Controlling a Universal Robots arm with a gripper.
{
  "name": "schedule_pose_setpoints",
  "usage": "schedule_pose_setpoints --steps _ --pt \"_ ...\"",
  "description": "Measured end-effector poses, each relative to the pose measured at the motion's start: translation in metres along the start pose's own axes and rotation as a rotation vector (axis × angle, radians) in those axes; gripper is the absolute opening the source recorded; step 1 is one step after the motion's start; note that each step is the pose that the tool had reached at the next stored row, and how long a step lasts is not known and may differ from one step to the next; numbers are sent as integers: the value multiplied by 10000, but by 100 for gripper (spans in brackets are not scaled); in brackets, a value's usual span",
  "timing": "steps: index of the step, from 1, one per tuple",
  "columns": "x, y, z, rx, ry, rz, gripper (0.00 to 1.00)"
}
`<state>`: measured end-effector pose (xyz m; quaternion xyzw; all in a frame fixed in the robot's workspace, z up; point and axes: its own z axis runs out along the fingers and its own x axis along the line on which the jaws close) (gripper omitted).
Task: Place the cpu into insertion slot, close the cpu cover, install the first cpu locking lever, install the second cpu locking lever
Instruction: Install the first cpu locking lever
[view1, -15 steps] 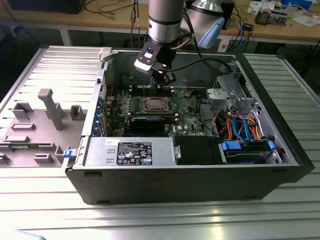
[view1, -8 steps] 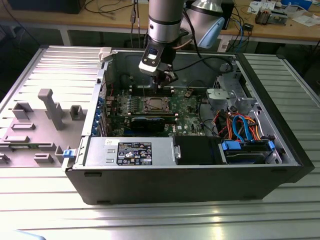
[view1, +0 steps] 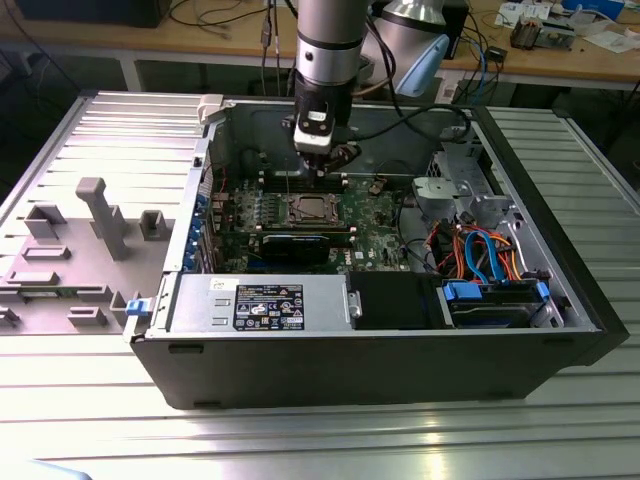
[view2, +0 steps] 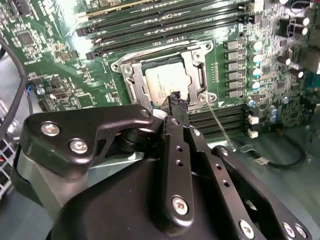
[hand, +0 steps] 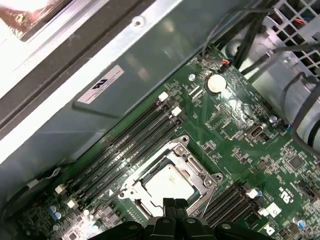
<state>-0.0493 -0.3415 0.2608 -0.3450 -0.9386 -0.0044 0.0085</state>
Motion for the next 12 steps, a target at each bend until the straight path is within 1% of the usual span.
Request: schedule_pose_setpoints --steps 3,4,7,9,10,11,12 --pt "0 0 0 19 2 -1001 11" --pt "0 0 0 23 3 -1216 11" --pt "0 0 1 32 4 -1685 11" --pt "0 0 1 41 5 -2150 11" --pt "0 0 2 44 6 -2291 11" --pt "0 0 2 38 -5 -2415 11" --pt "0 1 3 -37 -79 -2447 11"
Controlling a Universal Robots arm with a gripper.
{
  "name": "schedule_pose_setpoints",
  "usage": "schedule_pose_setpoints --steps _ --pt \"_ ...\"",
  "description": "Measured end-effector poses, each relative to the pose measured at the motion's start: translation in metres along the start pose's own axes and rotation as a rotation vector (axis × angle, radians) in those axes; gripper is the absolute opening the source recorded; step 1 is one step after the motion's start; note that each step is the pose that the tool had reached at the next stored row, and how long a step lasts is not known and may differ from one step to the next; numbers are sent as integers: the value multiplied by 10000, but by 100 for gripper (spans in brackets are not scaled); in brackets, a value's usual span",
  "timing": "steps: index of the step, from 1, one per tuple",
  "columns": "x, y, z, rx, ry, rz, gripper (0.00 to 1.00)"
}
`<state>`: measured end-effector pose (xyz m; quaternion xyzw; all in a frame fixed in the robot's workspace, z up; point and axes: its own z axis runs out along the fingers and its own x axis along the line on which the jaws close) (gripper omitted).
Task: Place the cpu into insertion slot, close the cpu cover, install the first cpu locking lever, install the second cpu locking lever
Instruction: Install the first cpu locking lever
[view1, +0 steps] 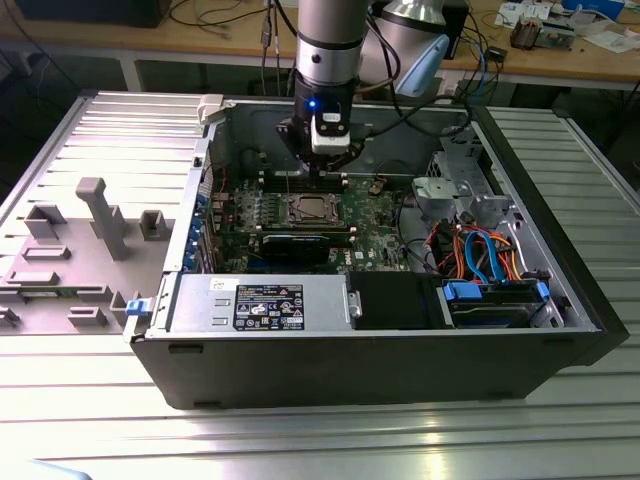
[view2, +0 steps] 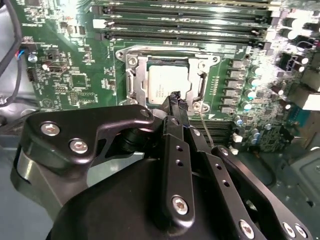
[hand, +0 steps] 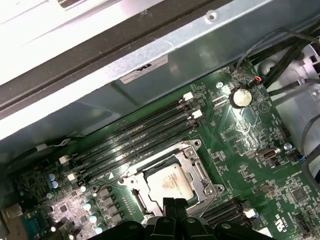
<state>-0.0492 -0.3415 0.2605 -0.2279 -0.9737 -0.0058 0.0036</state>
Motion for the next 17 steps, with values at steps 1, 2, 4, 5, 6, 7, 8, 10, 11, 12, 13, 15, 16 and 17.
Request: schedule_pose_setpoints --steps 1,2,4,5,6,7,8,10,11,12,13,15,16,17 --pt "1 -1 0 -47 -79 -29 11" --pt "1 -1 0 -77 -130 -55 11" --pt "0 0 -1 -122 -140 -120 11" --pt "1 0 0 -149 -121 -445 11" --pt "1 -1 0 -147 -117 -681 11" --pt "1 -1 0 -146 -112 -972 11" --pt "1 -1 0 -150 -103 -1295 11" --pt "0 -1 0 -274 -50 -1467 11" --pt "0 -1 0 -409 7 -1521 11" --pt "1 -1 0 -426 18 -1643 11" --pt "1 0 0 -426 23 -1776 11" --pt "1 -1 0 -420 41 -2323 11" --pt "1 -1 3 -422 42 -2574 11" --pt "0 -1 5 -441 -14 -2705 11"
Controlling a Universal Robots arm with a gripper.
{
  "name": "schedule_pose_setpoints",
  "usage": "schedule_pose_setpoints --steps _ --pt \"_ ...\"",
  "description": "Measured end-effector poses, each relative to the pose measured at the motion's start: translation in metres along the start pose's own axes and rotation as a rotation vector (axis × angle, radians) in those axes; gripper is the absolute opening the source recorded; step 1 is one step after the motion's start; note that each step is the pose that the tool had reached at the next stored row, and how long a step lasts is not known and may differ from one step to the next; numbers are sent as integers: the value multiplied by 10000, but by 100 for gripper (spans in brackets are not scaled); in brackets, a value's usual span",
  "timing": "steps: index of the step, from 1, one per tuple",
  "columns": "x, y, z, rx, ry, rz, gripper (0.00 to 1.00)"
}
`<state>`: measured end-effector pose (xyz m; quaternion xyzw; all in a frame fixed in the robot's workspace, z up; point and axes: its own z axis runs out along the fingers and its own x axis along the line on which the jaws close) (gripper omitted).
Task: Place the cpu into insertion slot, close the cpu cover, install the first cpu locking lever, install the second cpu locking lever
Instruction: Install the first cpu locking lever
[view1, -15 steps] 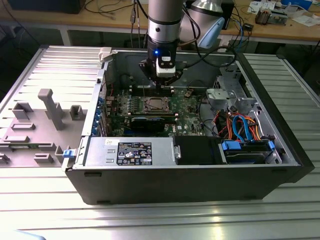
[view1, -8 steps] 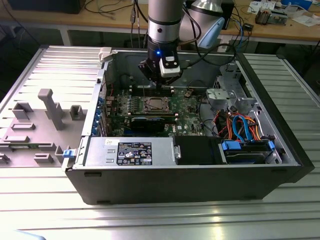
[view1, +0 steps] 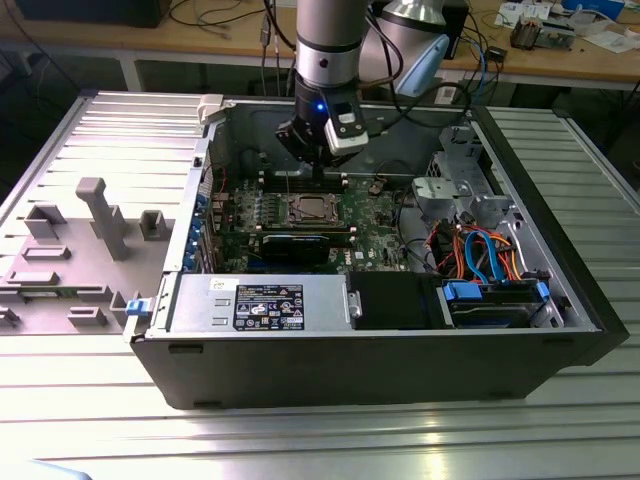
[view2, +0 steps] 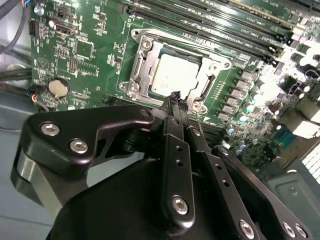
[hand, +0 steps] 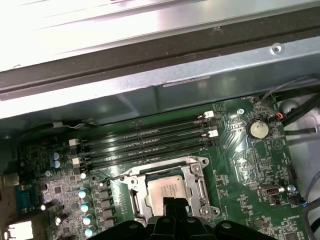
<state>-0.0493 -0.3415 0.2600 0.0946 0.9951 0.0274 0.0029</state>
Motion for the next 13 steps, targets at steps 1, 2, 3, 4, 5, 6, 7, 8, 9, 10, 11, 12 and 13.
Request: schedule_pose_setpoints --steps 1,2,3,4,5,6,7,8,9,10,11,12,13 --pt "0 0 1 -15 -68 -67 11" --pt "0 0 2 -28 -134 -123 11" --pt "0 0 3 -45 -211 -216 11" --pt "0 0 3 -50 -212 -304 11" --pt "0 0 3 -50 -206 -418 11" --pt "0 0 3 -54 -190 -686 11" --pt "0 0 3 -59 -166 -1100 11" --pt "0 0 3 -61 -153 -1318 11" --pt "0 0 4 -65 -137 -1608 11" --pt "2 -1 4 -68 -122 -1865 11" --pt "12 -3 4 -69 -117 -1951 11" --pt "18 -3 4 -69 -114 -1993 11" --pt "18 -4 4 -70 -114 -2002 11"
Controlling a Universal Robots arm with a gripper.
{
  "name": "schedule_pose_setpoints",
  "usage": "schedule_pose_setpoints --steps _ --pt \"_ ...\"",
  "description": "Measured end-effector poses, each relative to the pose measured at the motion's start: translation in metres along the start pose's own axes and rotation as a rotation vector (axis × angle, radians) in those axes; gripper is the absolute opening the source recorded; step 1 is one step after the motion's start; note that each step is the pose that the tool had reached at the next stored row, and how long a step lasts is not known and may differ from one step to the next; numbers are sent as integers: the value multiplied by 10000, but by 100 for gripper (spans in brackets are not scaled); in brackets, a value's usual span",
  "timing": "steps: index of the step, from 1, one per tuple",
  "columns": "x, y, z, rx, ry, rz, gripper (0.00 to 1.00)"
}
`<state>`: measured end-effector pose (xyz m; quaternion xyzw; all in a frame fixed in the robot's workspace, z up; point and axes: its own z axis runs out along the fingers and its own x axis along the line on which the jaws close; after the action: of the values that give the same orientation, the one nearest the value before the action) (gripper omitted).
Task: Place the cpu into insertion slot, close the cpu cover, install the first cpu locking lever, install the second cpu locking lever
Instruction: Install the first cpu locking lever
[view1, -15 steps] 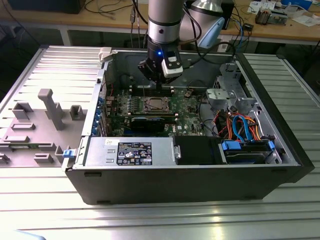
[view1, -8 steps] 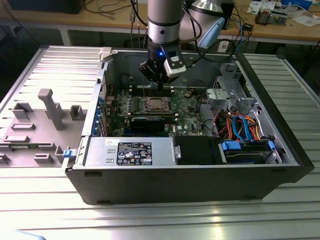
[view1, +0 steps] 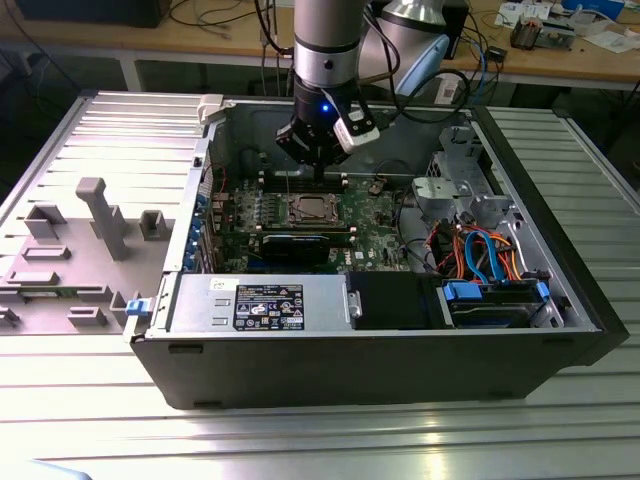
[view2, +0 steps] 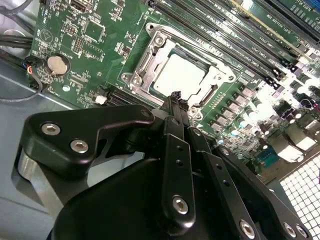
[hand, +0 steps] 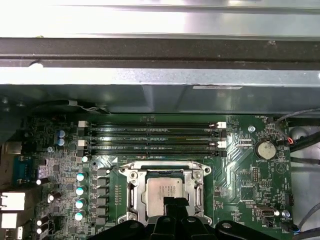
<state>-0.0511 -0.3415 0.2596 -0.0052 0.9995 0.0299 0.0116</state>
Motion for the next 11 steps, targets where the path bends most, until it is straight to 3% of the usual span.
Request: schedule_pose_setpoints --steps 11 --pt "2 0 0 -1 1 -23 11"
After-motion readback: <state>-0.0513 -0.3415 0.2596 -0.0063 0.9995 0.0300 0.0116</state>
